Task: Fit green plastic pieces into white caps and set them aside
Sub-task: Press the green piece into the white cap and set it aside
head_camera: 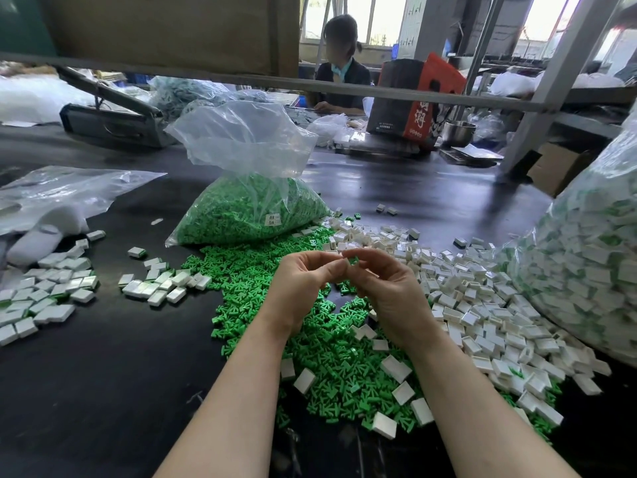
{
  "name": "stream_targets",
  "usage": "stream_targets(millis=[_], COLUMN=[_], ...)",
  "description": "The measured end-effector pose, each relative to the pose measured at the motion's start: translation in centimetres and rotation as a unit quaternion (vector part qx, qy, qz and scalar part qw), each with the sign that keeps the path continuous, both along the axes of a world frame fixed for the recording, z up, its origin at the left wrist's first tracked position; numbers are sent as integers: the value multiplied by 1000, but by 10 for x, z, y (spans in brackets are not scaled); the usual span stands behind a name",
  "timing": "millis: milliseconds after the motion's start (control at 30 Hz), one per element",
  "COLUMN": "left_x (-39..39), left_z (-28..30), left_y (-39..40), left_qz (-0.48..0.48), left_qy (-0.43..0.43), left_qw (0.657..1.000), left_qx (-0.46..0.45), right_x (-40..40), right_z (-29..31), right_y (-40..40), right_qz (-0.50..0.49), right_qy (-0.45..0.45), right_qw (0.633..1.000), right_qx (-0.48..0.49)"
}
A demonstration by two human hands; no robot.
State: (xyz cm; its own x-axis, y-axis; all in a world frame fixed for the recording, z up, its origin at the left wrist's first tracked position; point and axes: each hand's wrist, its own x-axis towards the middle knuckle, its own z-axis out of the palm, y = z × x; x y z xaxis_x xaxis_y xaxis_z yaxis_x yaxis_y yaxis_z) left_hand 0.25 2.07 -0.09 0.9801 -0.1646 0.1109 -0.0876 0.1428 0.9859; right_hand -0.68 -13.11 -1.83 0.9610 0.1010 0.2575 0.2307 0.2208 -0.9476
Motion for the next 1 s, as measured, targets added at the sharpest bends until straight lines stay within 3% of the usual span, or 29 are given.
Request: stream_targets(millis=[133,300,433,567,800,1000], left_x=[0,0,-1,-1,-3,-3], left_z=[-2,-1,-2,-2,2,0], left_y=[1,0,-2,-3,-8,-10], left_qz=[3,10,6,1,43,35], left_qy=[-8,-27,-30,-19,-73,-64], left_qw=[1000,998,998,999,995,995], left_qx=[-14,-59,-50,-40,61,63], right_x=[1,3,5,4,1,0], right_z=[-1,1,2,3,2,1], right_y=[-1,-5,-1,2,4,5], right_qz=[-6,57,97,139,135,114], right_qy=[2,74,137,130,124,105], right_qw=[1000,994,986,982,982,988], right_qx=[-10,62,16,0,40,18])
